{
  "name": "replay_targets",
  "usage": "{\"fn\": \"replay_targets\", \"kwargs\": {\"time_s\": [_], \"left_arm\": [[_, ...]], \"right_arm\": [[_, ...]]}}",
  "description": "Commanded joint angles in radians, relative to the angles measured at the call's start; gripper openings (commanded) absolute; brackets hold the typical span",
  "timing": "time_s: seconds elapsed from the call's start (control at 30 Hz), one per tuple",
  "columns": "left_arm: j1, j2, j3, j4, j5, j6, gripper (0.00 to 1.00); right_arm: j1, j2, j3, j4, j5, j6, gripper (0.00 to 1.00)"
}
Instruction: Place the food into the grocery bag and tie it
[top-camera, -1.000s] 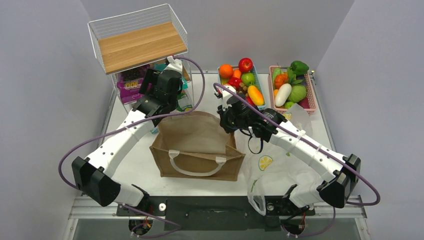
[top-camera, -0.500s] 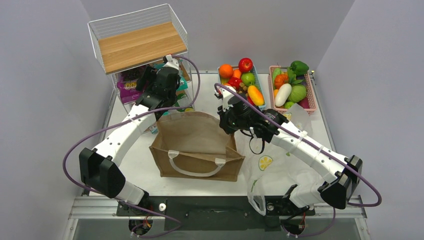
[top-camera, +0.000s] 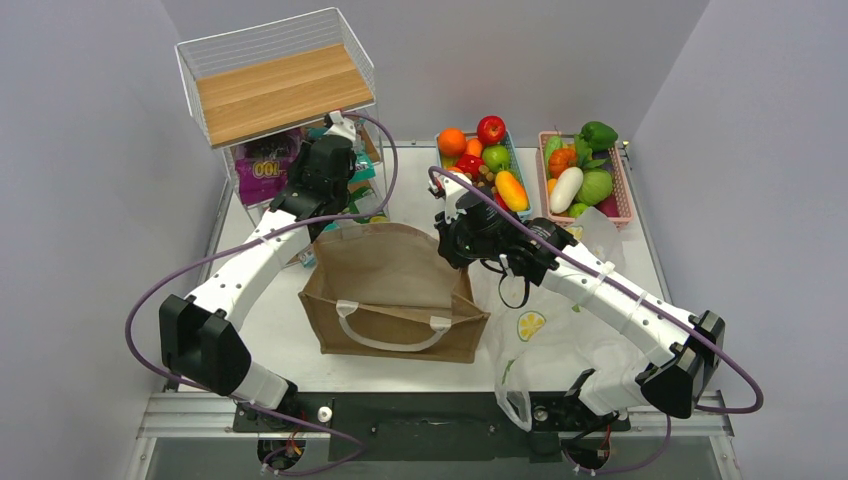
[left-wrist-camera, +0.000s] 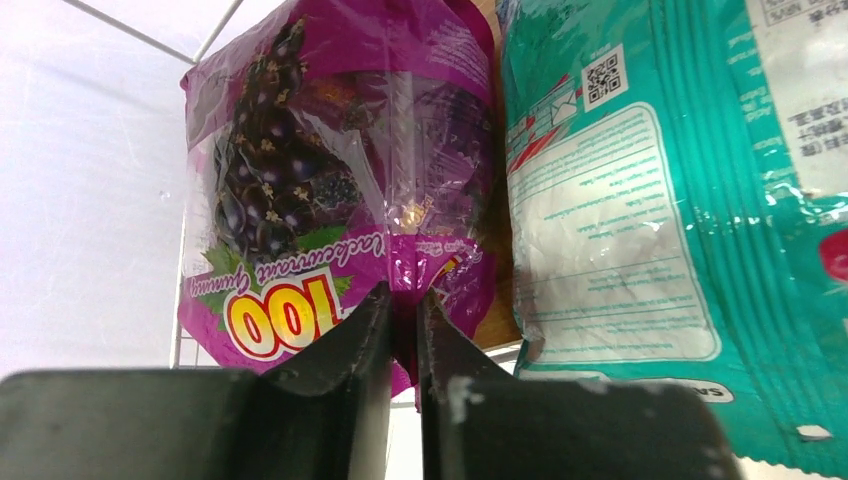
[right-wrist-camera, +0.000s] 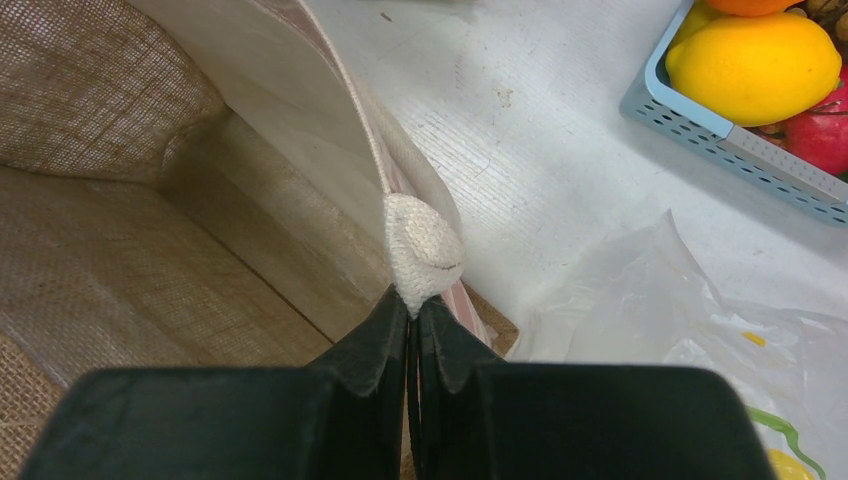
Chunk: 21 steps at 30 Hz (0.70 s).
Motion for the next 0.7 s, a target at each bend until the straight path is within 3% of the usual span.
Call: {"fn": "replay_targets", "kwargs": {"time_s": [0.0,0.67], "left_arm": [[0.033,-0.030,-0.007,-0.037,-0.012,-0.001,0.02],[-0.027,-0.113,0.182,-0.393,-0.021,-0.261,0.00]], "right_arm": [[0.000,-0.006,0.004,0.012,-0.003,0.007,0.00],[-0.001,0.015,0.034,0.009,0.012,0.005,0.00]]}}
